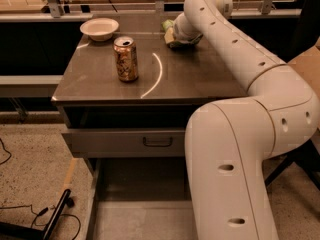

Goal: Place green jalapeno chip bag into middle drawer

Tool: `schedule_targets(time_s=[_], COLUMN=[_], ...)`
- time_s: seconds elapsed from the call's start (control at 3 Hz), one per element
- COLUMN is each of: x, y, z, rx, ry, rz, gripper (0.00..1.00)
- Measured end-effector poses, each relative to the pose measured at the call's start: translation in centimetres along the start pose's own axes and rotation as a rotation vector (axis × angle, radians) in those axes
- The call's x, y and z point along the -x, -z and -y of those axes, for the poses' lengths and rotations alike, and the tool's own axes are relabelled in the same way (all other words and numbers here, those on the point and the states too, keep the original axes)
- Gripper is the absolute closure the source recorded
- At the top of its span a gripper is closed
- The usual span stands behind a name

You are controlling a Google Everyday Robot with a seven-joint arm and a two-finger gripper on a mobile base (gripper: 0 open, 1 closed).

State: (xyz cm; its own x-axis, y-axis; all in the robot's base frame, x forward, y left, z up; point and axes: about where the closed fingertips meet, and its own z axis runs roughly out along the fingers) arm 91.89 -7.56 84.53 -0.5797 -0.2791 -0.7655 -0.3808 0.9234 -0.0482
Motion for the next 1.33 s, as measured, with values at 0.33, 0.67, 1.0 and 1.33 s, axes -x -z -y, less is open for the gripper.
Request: schedule_targets(time_s=[0.33,0.67,1.0,1.33], x=[0.7,2.6,3.6,3.2], y=[0.3,4.5,10.4,17.5], z=[-0.2,0.7,2.2,2.4], rx=[0.005,-0.029,-0.095,-0.157], ry=[0.002,0.005,-0.013,-0.043], rz=[0.001,0.008,0.01,0.013], gripper=[1.0,1.0,1.0,1.0])
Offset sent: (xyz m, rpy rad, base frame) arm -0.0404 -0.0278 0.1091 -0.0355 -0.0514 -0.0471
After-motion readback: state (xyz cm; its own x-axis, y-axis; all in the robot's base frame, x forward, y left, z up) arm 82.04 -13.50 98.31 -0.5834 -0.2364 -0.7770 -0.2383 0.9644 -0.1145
